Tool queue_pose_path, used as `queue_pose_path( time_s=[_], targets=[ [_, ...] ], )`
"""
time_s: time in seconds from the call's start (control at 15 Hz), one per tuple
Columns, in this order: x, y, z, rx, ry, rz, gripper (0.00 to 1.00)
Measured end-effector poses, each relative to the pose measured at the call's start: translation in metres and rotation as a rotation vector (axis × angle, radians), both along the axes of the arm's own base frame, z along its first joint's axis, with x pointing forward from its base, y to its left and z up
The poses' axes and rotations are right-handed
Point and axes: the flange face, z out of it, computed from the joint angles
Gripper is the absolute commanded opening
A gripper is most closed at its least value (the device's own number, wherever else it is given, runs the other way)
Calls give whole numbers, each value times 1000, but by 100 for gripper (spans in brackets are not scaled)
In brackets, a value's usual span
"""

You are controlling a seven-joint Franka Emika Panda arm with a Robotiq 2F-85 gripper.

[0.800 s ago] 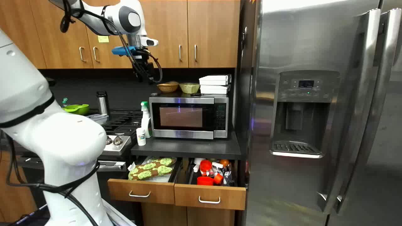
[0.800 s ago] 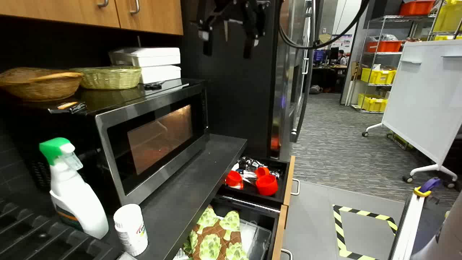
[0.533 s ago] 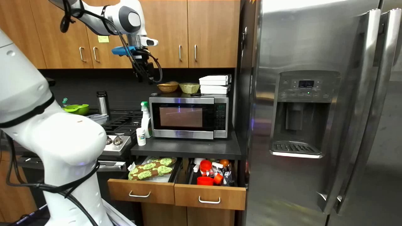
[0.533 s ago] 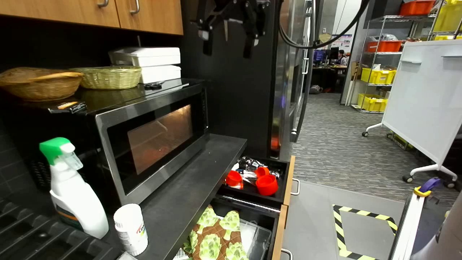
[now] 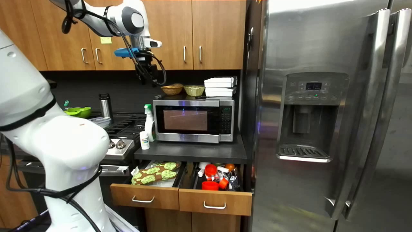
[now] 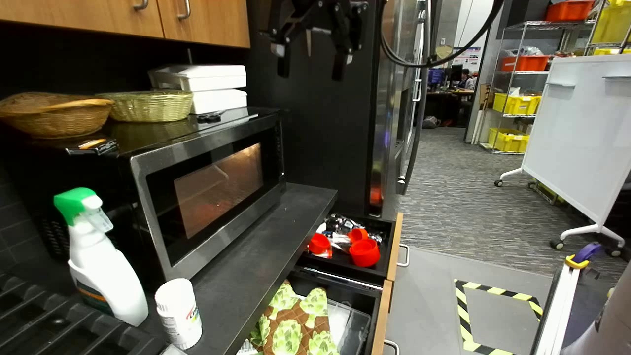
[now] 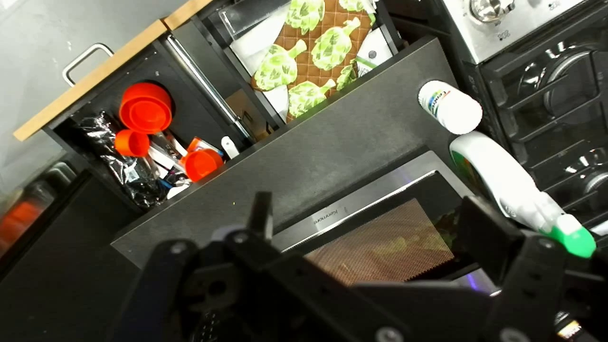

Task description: Pick up the black square box from the microwave top and put it on the kitchen counter

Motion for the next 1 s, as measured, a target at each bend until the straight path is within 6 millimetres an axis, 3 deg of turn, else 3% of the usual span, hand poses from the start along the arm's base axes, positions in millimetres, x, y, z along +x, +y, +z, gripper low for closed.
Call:
queue_pose_path(
  time_s=[0.47,1.0],
  targets=[
    [16,3,-18,-11,41,33,100],
    [60,27,-31,-41,64,141,100]
  ],
)
